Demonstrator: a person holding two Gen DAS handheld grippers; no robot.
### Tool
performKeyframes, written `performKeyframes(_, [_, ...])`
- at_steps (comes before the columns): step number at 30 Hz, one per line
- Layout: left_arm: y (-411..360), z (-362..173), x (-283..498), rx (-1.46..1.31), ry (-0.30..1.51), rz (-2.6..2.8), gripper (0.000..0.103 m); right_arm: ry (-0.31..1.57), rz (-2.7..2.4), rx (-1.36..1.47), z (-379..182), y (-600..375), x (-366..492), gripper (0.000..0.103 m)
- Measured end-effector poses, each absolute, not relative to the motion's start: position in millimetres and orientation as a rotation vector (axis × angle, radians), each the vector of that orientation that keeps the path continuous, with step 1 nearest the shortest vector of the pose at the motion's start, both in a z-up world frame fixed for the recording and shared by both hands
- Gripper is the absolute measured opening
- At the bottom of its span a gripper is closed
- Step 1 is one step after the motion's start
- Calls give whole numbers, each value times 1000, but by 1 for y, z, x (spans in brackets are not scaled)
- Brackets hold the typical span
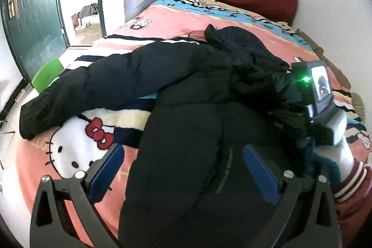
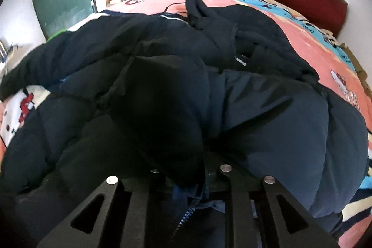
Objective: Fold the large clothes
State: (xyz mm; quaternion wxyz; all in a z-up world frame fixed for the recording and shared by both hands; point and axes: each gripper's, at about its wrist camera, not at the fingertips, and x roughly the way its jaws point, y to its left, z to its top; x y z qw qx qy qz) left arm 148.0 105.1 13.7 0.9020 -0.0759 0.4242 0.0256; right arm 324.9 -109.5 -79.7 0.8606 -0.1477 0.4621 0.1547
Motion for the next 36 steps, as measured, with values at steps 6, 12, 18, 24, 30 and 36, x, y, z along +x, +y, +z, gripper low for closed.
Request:
performKeyframes(6, [98, 30, 141, -144, 872, 56, 103, 948, 427, -269, -60, -105, 312, 63])
performKeyframes(12, [79, 49, 145, -116, 852, 36, 103, 853, 510, -212, -17, -126, 277, 66])
performKeyframes(18, [38, 50, 189, -83, 867, -46, 103, 790, 301, -159, 14, -228, 271, 65])
performKeyframes(24, [-24, 31, 270, -59, 883, -86, 103, 807, 48, -77, 8, -338, 312, 65])
performKeyframes(30, [-74, -9, 356, -12, 925, -83, 103, 861, 42, -67, -30, -356, 354, 63])
performKeyframes(36, [-63, -69, 393, 9, 1000, -17, 103, 925, 95, -104, -77, -333, 383, 64])
